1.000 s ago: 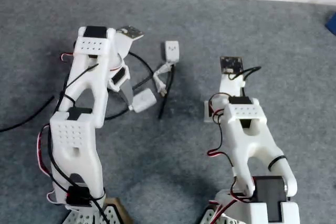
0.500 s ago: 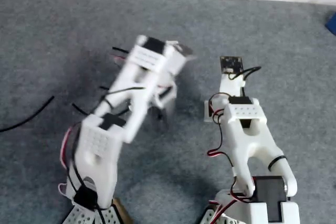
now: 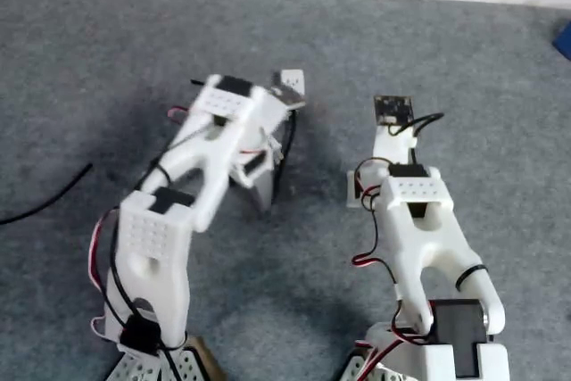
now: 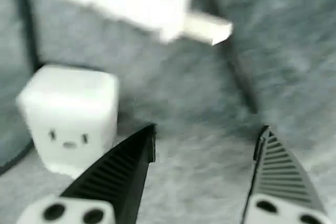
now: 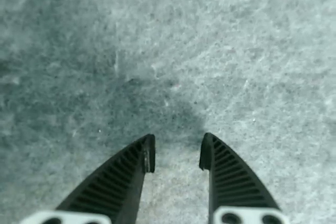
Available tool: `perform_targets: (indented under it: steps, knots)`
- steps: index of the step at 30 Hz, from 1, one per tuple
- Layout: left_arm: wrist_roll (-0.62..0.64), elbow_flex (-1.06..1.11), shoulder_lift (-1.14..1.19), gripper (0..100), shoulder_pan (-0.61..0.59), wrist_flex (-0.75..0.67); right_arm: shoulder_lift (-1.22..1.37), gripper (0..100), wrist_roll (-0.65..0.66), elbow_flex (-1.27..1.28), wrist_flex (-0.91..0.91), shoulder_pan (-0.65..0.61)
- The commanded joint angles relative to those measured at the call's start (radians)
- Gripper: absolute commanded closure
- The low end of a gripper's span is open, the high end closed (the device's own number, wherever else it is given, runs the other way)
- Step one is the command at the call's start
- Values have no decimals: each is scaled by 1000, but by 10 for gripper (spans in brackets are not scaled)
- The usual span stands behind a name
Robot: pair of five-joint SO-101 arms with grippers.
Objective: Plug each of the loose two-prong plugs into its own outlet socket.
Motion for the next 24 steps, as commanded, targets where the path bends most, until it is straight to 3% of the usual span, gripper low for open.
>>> perform_targets:
  steps: [1, 11, 24]
  knots:
    - [-35, -73, -16, 705, -94, 2, -5, 847, -8, -42, -13, 13]
    - [-83, -294, -16, 705, -197, 110, -5, 847, -8, -42, -13, 13]
    - [-101, -305, -15, 705, -205, 64, -4, 847, -6, -44, -15, 13]
